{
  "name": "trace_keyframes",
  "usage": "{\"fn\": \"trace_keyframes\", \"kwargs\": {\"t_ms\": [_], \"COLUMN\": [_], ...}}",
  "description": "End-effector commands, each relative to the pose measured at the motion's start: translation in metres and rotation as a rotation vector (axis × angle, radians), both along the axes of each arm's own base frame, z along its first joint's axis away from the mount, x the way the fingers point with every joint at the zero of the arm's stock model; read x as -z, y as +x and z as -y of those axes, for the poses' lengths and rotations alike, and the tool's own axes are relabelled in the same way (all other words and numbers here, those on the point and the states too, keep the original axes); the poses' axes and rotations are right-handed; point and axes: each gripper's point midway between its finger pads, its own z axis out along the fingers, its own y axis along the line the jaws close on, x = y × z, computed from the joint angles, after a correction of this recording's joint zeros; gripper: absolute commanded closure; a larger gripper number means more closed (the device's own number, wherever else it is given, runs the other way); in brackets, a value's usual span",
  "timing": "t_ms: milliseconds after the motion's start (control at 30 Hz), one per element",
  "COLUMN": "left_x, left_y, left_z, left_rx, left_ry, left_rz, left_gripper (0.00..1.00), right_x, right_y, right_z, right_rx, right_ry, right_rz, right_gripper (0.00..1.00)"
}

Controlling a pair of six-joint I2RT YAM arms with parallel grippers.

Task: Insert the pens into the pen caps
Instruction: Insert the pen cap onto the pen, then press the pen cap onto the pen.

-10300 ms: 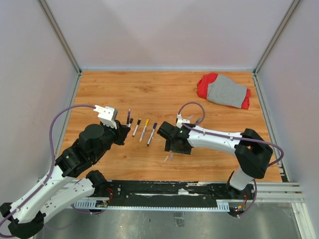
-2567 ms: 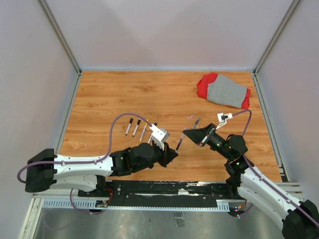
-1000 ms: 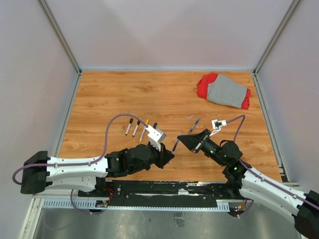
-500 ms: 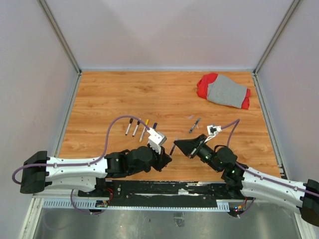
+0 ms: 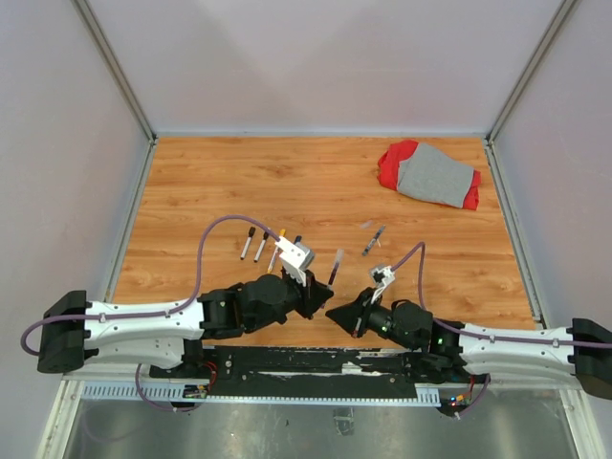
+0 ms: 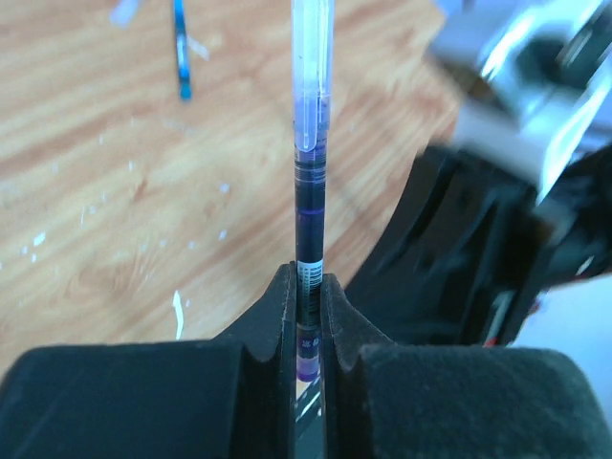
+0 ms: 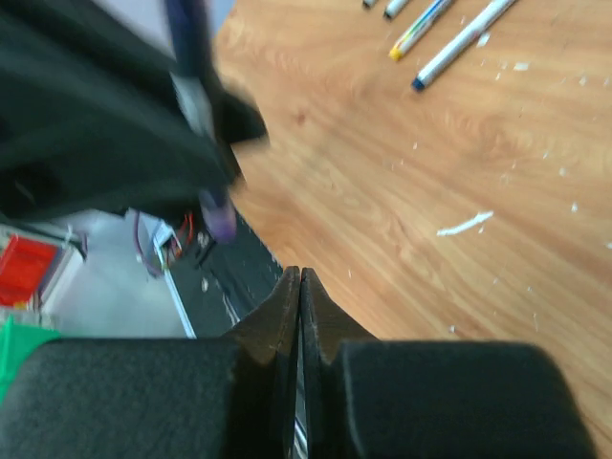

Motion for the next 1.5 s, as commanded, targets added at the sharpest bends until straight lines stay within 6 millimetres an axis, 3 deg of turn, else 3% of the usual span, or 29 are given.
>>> {"fn": "trace_keyframes", "kwargs": {"t_ms": [0, 167, 267, 433, 500, 633, 767, 1000, 1200, 1467], "left_x": [-0.072, -0.062, -0.059, -0.050, -0.046, -0.043, -0.043, -0.044, -0.045, -0.048], "left_y": [0.017, 0.015, 0.016, 0.016, 0.016, 0.011, 0.008, 0.006, 0.005, 0.004], "left_z": [0.010, 0.003, -0.001, -0.003, -0.001, 0.005, 0.010, 0.012, 0.014, 0.015], "left_rx": [-0.072, -0.083, -0.093, -0.098, -0.092, -0.053, -0.028, -0.010, 0.000, 0.013], "left_ry": [-0.245, -0.239, -0.230, -0.197, -0.180, -0.170, -0.173, -0.174, -0.176, -0.178], "left_rz": [0.073, 0.054, 0.053, 0.047, 0.043, 0.040, 0.040, 0.044, 0.047, 0.050], "left_gripper": [1.00, 1.00, 0.99, 0.99, 1.00, 0.99, 1.00, 1.00, 0.99, 1.00], "right_x": [0.012, -0.019, -0.031, -0.081, -0.103, -0.137, -0.152, -0.169, -0.157, -0.144], "right_y": [-0.015, 0.004, 0.025, 0.050, 0.056, 0.062, 0.068, 0.076, 0.075, 0.083], "right_z": [0.003, 0.022, 0.050, 0.089, 0.096, 0.084, 0.056, 0.027, 0.009, 0.012], "right_rx": [-0.068, 0.046, 0.189, 0.342, 0.370, 0.329, 0.203, 0.081, 0.019, 0.055], "right_ry": [-0.092, -0.099, -0.174, -0.222, -0.224, -0.254, -0.258, -0.173, -0.147, -0.158], "right_rz": [0.023, 0.087, 0.142, 0.218, 0.231, 0.222, 0.153, 0.134, 0.086, 0.059], "right_gripper": [1.00, 0.97, 0.77, 0.47, 0.37, 0.23, 0.17, 0.17, 0.36, 0.54]}}
